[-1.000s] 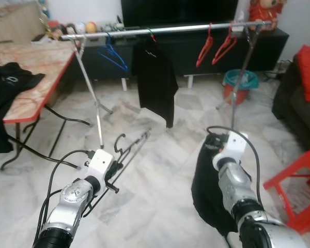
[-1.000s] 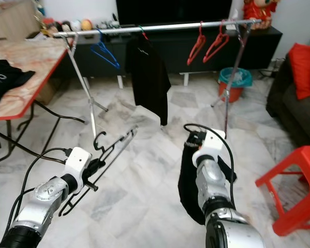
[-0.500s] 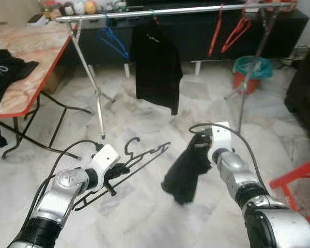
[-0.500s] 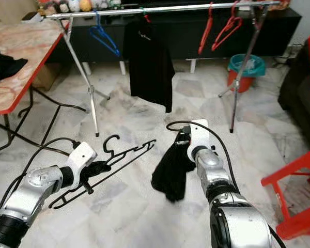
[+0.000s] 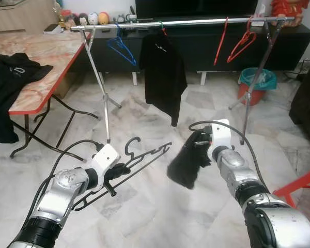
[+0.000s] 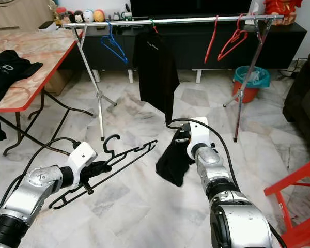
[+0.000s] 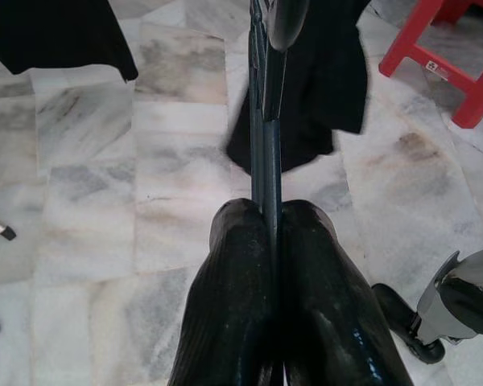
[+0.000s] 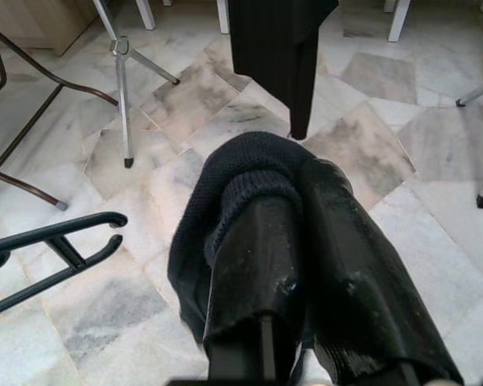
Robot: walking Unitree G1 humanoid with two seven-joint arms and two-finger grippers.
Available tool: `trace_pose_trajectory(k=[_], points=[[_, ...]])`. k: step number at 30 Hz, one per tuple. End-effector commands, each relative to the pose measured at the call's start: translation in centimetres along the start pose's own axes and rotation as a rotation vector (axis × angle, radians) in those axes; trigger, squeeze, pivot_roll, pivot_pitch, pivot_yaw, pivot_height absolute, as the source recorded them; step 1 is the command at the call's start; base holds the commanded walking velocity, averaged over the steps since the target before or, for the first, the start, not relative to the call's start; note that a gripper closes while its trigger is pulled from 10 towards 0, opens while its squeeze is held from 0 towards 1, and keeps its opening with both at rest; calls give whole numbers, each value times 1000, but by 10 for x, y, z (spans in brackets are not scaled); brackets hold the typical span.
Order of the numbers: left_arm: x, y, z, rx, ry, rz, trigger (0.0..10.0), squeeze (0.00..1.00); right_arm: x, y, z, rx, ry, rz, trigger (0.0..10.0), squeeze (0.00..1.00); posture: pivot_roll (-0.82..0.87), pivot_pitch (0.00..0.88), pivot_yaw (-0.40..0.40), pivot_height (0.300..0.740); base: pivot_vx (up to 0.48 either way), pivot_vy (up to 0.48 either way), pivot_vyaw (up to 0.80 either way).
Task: Hang hanger
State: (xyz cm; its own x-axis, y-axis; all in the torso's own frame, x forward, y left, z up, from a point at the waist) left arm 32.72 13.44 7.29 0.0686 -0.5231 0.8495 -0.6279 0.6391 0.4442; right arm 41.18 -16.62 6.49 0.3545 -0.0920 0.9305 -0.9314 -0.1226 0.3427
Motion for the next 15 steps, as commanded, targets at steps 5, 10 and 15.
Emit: trace_pose_trajectory(k=[5,10,15], points=[[0,3,-1,0,-11,-6,10000,0,6,-1,-2,7,8,14,10000,0,-43,0,33,719,0,0,0],[0,3,-1,0,-11,-6,10000,0,6,-1,-2,7,8,14,10000,0,-43,0,33,719,0,0,0],[15,7,-36,74,-104,-51,10000,0,67,-10,-5,-32,109,66,10000,0,-23,0,31,719,0,0,0]])
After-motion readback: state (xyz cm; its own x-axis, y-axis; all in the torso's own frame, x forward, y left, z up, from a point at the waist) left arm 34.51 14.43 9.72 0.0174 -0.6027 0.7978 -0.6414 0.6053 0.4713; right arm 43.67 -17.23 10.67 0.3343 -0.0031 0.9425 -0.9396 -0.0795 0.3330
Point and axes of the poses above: a point about 5 cm out from each wrist's last joint towards the gripper, its own y axis pointing back from the gripper into the wrist, its own x axis along the axis of the wrist's last joint, z = x × y, the point moved 5 cm from there along -y, pointing out of the wrist towards the gripper, and after that the axes turned 9 degrees about -y, right-handed, at the moved point
